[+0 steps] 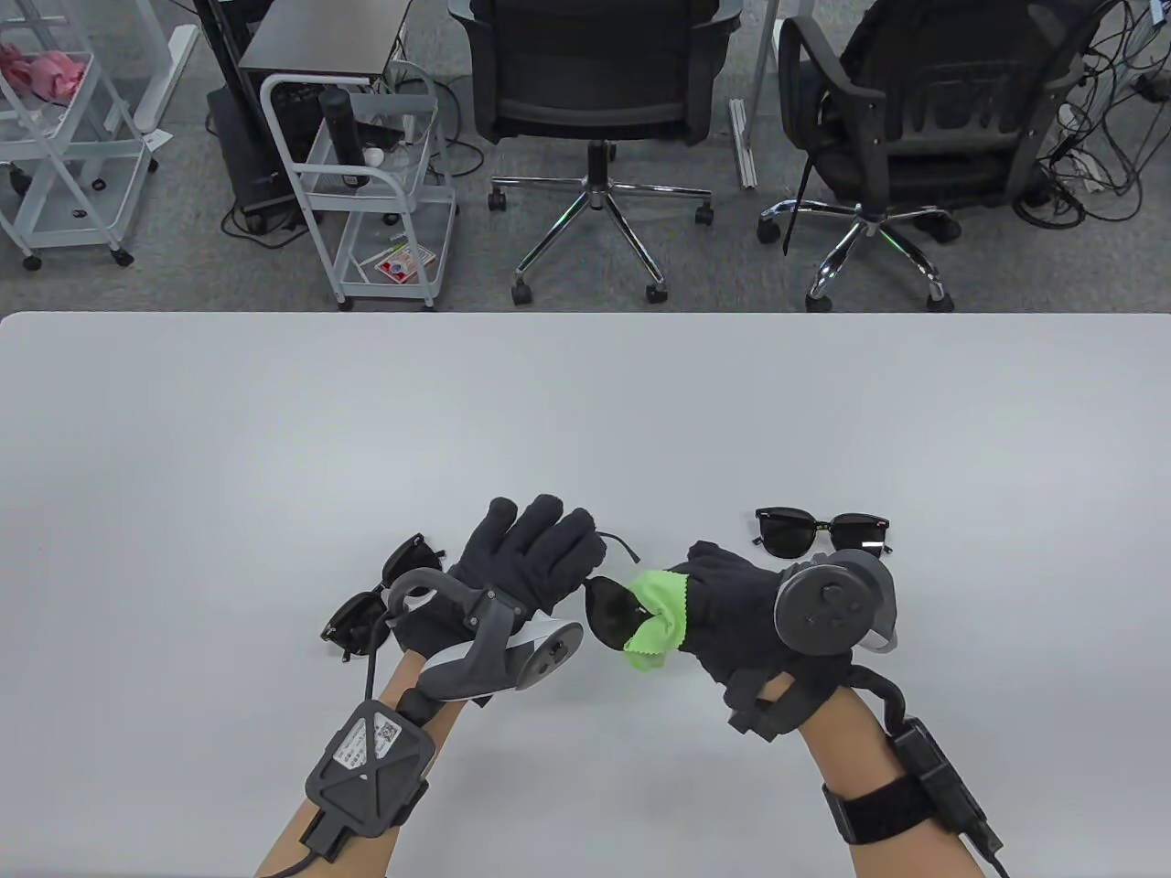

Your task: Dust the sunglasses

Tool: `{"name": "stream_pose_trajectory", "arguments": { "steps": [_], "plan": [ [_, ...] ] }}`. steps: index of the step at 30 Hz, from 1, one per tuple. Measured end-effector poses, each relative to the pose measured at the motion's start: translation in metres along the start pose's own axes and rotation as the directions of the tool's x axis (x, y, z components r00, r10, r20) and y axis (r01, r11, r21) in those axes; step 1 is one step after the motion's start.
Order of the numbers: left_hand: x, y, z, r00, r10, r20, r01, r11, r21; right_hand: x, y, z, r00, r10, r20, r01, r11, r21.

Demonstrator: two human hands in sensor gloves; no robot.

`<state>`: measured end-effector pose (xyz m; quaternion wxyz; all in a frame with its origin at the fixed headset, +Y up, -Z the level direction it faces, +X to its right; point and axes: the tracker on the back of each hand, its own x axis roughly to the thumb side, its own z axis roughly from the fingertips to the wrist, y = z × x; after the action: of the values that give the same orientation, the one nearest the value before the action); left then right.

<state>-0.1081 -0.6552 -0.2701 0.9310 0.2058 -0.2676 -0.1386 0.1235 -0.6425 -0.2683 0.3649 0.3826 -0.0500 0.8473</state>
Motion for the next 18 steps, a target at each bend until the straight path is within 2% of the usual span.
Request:
{"name": "stream_pose_trajectory", "arguments": {
  "steps": [3,7,9,11,14,18],
  "plan": [
    [0.005,0.005,0.002,1.0,0.009,0.014,-0.009,1.0,0.027,0.002,0.004,-0.002,0.999,-0.032,0.01,0.032,0.999,0.002],
    [0.028,0.022,0.004,0.991,0.087,0.1,-0.094,0.993,0.069,0.01,0.008,-0.005,0.994,0.111,0.018,-0.111,0.994,-0.015],
    [0.036,0.027,0.004,0.994,0.058,0.096,-0.068,0.992,0.109,0.012,0.009,-0.006,0.988,0.15,0.022,-0.15,0.989,-0.02],
    [0.034,0.029,0.003,0.996,0.027,0.081,-0.037,0.99,0.135,0.012,0.008,-0.006,0.988,0.152,0.007,-0.152,0.988,-0.029],
    [0.024,0.029,0.0,0.994,0.096,0.049,-0.101,0.986,0.131,0.01,0.005,-0.009,0.991,0.13,-0.028,-0.131,0.99,-0.044],
    [0.011,0.027,0.001,0.993,0.119,0.014,-0.12,0.984,0.129,0.0,0.0,-0.009,0.985,0.158,-0.067,-0.16,0.987,-0.022]
  ]
}}
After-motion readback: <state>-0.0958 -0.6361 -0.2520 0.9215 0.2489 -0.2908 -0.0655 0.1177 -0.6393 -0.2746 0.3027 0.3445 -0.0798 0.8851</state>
